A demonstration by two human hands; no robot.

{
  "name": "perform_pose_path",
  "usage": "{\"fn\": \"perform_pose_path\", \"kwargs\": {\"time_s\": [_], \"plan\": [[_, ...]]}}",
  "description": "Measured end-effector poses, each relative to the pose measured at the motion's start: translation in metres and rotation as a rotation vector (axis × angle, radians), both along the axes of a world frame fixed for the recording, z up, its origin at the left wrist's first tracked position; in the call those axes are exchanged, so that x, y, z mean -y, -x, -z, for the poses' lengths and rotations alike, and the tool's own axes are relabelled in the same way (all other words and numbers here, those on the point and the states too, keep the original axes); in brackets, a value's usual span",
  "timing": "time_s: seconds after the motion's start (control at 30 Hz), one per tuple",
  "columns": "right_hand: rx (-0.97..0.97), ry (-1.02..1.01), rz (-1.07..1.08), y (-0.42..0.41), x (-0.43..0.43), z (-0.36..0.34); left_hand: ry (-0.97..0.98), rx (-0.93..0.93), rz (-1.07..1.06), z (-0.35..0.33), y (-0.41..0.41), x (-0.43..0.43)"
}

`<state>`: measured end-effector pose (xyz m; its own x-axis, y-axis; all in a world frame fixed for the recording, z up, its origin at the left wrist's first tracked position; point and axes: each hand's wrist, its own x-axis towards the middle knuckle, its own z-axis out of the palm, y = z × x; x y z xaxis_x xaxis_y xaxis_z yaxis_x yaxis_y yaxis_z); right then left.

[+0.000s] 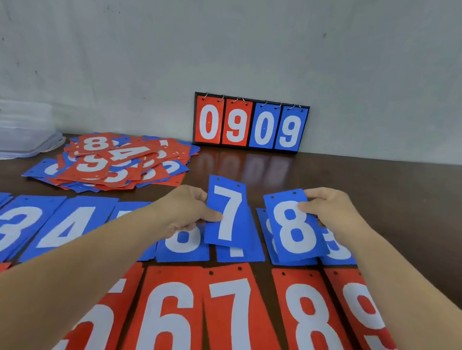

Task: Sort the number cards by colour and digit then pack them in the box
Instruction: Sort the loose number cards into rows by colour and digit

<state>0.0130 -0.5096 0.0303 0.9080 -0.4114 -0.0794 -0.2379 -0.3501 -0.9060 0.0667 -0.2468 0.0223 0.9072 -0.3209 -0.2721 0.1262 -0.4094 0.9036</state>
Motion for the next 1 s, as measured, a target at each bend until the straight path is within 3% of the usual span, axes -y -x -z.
{"fn": "perform_pose_path", "kwargs": {"time_s": [0.2,0.33,0.5,0.63,1.0], "plan": [[0.012,0.156,-0.071,-0.014,0.007,0.024,-0.314,0.192,-0.004,0.007,0.008,0.023],[0.025,0.411,-0.075,-0.016,0.001,0.038,-0.599,0.316,0.011,0.016,0.008,0.03],[-0.024,0.727,-0.078,-0.014,-0.007,0.041,-0.771,0.39,0.022,0.018,0.009,0.036],[-0.04,0.784,-0.069,-0.014,-0.008,0.039,-0.802,0.4,0.002,0.016,0.011,0.037],[0.08,0.628,-0.13,-0.019,-0.042,0.017,-0.64,0.535,-0.116,-0.003,0.009,-0.009]]}}
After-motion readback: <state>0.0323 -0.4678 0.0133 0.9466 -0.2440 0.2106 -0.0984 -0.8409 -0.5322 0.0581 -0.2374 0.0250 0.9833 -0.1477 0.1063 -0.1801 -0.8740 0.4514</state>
